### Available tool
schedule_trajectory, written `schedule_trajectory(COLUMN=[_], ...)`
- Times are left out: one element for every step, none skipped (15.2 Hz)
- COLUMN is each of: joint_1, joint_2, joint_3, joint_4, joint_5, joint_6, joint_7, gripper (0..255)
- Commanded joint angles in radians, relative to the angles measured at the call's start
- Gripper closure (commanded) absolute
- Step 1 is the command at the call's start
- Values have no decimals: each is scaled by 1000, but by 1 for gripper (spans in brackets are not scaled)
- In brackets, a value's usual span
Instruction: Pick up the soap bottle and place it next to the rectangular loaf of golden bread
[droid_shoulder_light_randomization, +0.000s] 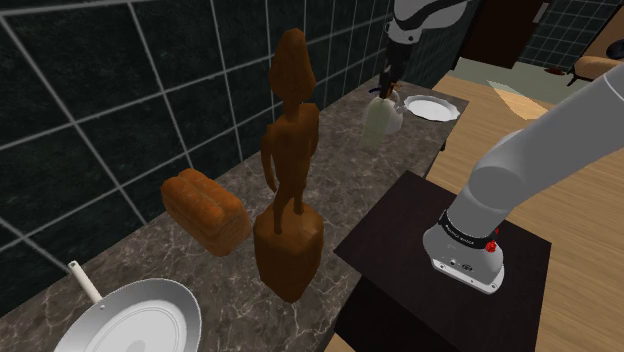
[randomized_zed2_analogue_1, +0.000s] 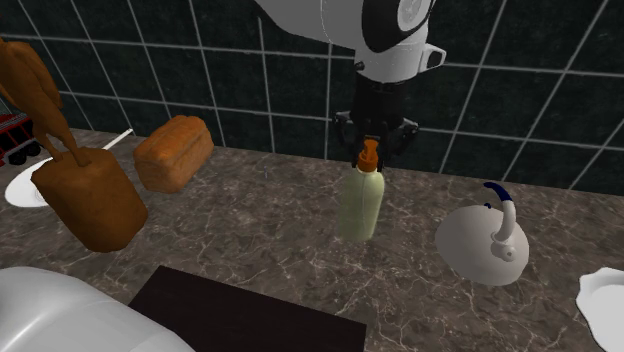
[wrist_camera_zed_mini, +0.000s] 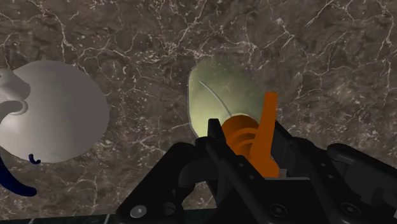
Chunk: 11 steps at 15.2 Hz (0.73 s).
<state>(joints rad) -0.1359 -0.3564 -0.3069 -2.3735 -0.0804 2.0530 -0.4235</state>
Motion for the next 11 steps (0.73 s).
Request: schedule_trajectory(joint_1=[0,0,0,0,1,1,1,1,2,2,2], joint_2=[-13,-16,-20,-23,-26,-29,-31,-34,-36,-37,-39], joint_3=[4,6,7,9,10,11,12,14,15,16,17], joint_4=[19,29,40,51,62,73,84,96,108,119,132], joint_5=[-1,-1,-1,-1,-1,-1,-1,-1,-1,0,0], joint_6=[-31,-45,-59,-73,-87,-101,-115,-129,-142,-156,-170], joint_7=[4,4,5,6,7,7,8,8,9,9,10], gripper=[255,255,255,255,255,255,255,255,255,255,255])
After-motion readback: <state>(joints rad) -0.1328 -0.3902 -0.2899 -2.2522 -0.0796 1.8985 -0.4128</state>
